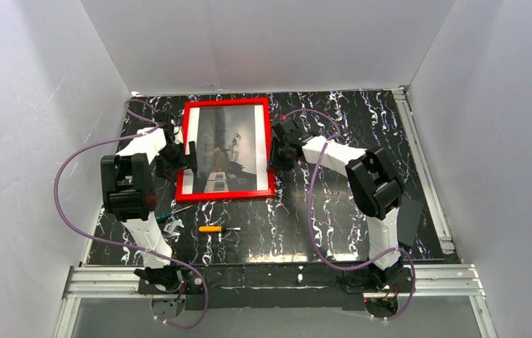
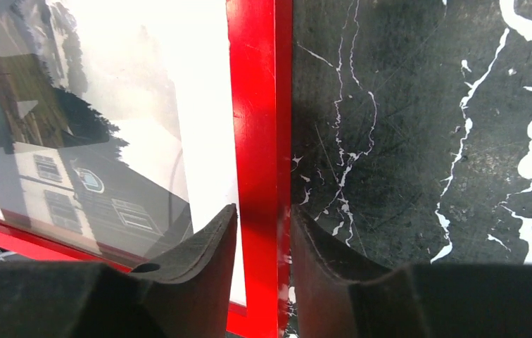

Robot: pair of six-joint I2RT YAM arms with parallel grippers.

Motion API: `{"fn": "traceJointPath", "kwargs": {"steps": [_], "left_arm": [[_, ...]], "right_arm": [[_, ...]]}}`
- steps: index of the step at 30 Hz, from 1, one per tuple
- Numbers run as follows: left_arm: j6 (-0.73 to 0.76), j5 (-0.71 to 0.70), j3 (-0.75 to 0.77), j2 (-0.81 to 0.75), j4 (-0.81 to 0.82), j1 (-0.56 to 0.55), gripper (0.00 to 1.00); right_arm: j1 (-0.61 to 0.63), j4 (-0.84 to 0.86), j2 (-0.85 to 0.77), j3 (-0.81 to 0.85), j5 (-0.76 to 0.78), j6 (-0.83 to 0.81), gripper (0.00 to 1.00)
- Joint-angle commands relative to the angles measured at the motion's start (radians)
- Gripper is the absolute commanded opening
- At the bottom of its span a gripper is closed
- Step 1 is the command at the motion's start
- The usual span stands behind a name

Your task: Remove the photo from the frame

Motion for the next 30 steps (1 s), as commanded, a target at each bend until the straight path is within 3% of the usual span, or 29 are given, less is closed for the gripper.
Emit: {"fn": "traceJointPath", "kwargs": {"steps": [1, 6, 9, 14, 17, 20, 22, 30], "left_arm": [[0.013, 0.023, 0.033, 0.023, -0.147, 0.003, 0.85], [0.008, 0.050, 0.046, 0.045, -0.161, 0.006, 0.63], [0.010, 0.048, 0.060, 0.050, -0.179, 0.007, 0.48], [0.002, 0.073, 0.079, 0.042, -0.203, 0.010, 0.36], [-0.006, 0.096, 0.079, 0.017, -0.190, 0.010, 0.29], [-0.006, 0.118, 0.096, 0.011, -0.209, 0.010, 0.17], [-0.010, 0.129, 0.113, 0.003, -0.226, 0.010, 0.10], [-0.043, 0.160, 0.166, -0.074, -0.271, 0.010, 0.03]], "right_arm": [[0.011, -0.017, 0.027, 0.033, 0.055, -0.016, 0.39], [0.016, -0.018, 0.035, 0.041, 0.047, -0.026, 0.25], [0.025, -0.025, 0.037, 0.061, 0.049, -0.040, 0.24], [0.034, -0.062, 0.057, 0.113, 0.050, -0.040, 0.25], [0.045, -0.070, 0.062, 0.132, 0.058, -0.039, 0.17], [0.048, -0.096, 0.065, 0.155, 0.067, -0.029, 0.04], [0.052, -0.110, 0.059, 0.161, 0.076, -0.021, 0.01], [0.052, -0.133, 0.007, 0.152, 0.097, 0.016, 0.01]]}}
